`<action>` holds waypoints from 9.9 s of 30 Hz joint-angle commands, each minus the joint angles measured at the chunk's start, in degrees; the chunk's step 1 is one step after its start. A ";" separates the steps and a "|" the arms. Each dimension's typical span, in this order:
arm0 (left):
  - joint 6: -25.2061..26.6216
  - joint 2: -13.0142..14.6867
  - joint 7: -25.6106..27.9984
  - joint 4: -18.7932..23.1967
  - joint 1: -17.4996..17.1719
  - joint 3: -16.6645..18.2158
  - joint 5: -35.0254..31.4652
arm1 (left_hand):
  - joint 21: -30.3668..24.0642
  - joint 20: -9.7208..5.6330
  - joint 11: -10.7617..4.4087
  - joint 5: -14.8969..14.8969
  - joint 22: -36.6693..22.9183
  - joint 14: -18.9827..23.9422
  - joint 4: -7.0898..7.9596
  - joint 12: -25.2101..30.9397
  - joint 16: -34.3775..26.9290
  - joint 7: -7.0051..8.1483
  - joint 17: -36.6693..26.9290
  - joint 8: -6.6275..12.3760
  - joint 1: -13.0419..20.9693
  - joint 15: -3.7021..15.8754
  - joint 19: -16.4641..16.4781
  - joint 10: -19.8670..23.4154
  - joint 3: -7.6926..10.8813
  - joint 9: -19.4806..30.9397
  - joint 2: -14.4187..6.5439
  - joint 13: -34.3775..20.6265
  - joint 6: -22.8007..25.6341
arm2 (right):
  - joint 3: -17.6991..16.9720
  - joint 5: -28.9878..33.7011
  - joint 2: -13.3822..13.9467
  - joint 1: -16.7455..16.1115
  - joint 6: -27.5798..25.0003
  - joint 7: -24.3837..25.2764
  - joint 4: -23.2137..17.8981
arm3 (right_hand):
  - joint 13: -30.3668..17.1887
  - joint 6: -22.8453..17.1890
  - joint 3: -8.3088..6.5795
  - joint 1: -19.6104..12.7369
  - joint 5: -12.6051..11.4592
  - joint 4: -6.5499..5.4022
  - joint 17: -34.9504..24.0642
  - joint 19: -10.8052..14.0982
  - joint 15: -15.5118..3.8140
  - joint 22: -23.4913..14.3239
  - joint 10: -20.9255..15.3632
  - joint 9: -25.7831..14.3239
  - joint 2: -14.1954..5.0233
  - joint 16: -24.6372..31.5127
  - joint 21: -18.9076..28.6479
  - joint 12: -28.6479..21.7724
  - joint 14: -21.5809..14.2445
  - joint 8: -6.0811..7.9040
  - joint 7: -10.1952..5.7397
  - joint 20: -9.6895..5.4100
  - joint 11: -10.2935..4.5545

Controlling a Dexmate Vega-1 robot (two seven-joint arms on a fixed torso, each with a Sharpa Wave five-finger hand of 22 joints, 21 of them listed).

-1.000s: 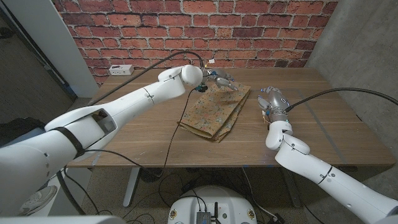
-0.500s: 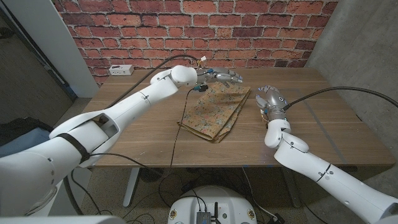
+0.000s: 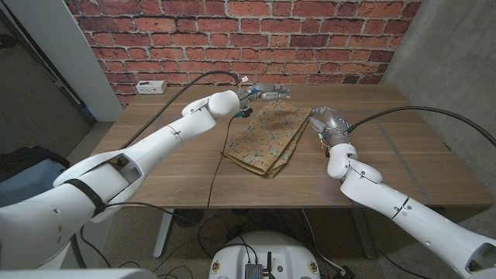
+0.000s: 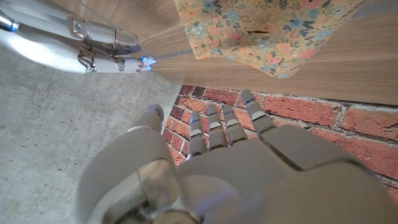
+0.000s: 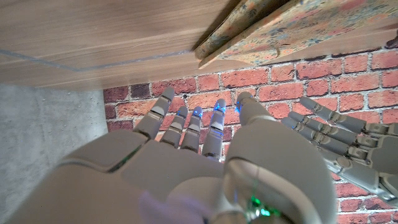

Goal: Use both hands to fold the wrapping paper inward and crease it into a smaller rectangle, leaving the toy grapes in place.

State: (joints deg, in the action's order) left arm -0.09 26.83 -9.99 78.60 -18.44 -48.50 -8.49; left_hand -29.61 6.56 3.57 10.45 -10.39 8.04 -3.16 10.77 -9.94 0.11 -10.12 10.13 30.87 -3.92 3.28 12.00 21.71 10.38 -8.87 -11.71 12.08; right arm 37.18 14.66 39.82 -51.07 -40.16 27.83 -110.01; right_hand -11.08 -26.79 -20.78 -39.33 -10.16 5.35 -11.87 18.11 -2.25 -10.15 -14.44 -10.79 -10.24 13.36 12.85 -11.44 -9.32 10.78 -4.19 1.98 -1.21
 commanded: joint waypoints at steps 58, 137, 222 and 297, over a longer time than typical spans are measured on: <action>-6.90 -21.91 -7.07 -57.67 15.30 -5.63 14.30 | 0.91 0.96 1.72 0.09 0.12 -0.20 6.05 1.34 -1.53 -4.11 -0.01 0.50 -9.16 -0.81 5.38 -2.48 1.86 -0.03 -1.31 0.67 -4.37 | 9.65 -1.85 -0.97 13.61 1.28 -23.24 6.34 | -0.07 -1.11 -0.52 -1.07 -0.19 2.25 0.92 0.99 -0.96 0.00 -1.79 -0.11 0.82 -0.35 -0.45 -0.42 -1.22 0.54 1.29 0.60 1.39; 45.52 -3.22 16.78 10.18 -4.91 -5.90 -28.30 | -7.90 -1.65 -1.98 13.05 -3.39 46.05 -5.21 23.36 -24.49 -6.33 -20.75 20.53 7.15 5.53 32.81 44.24 17.03 14.56 -2.11 -17.17 44.78 | 11.99 1.95 -0.92 15.07 8.73 -28.46 3.85 | -0.06 0.66 -0.58 -4.72 -0.70 3.57 1.36 1.62 -2.15 0.03 -1.13 -0.12 2.40 -1.51 -0.76 -0.29 -0.39 0.64 -0.03 -0.61 -1.26; 53.79 5.21 1.69 23.97 2.51 -13.16 -11.25 | -21.88 -1.33 -0.55 19.76 -0.87 48.79 -3.04 24.66 -25.54 -7.29 -25.93 25.38 0.57 5.25 30.68 44.79 17.68 21.83 -0.72 -27.34 42.92 | 12.80 10.47 -1.90 14.43 7.33 -31.33 1.53 | -0.05 -0.72 -0.14 -10.06 -0.69 4.17 1.66 2.88 -4.24 0.03 -2.80 -0.15 3.39 -2.05 -1.06 0.02 -1.80 0.30 -0.08 0.18 -1.11; 50.48 7.86 -14.03 16.50 10.71 -18.45 0.47 | -24.74 -3.08 -1.39 22.08 0.34 52.96 -1.88 15.63 -16.63 -7.58 -12.26 20.31 -6.04 6.80 35.83 46.28 24.65 14.10 -1.58 -19.57 45.09 | 13.49 10.42 -3.31 16.46 6.71 -31.38 3.87 | -0.09 0.01 0.94 -10.65 -0.63 3.60 1.55 2.98 -3.97 0.01 -2.70 -0.21 3.05 -2.10 -1.21 0.12 -1.81 0.21 -0.13 -0.16 -0.81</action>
State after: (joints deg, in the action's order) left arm 52.09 28.44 -31.81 82.80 -0.53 -77.70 -9.55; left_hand -55.01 3.03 2.18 33.01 -9.96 60.80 -5.03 25.67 -25.27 -7.89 -20.93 29.42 24.46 3.19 40.33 57.92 46.96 23.25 -9.85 -30.37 56.56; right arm 50.65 24.73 36.20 -34.31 -32.63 -3.75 -105.42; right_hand -11.06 -27.11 -20.05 -49.50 -10.63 8.95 -10.15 20.90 -2.35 -10.02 -16.99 -10.79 -7.54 11.41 11.66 -11.47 -10.64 11.00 -4.30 2.05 -2.55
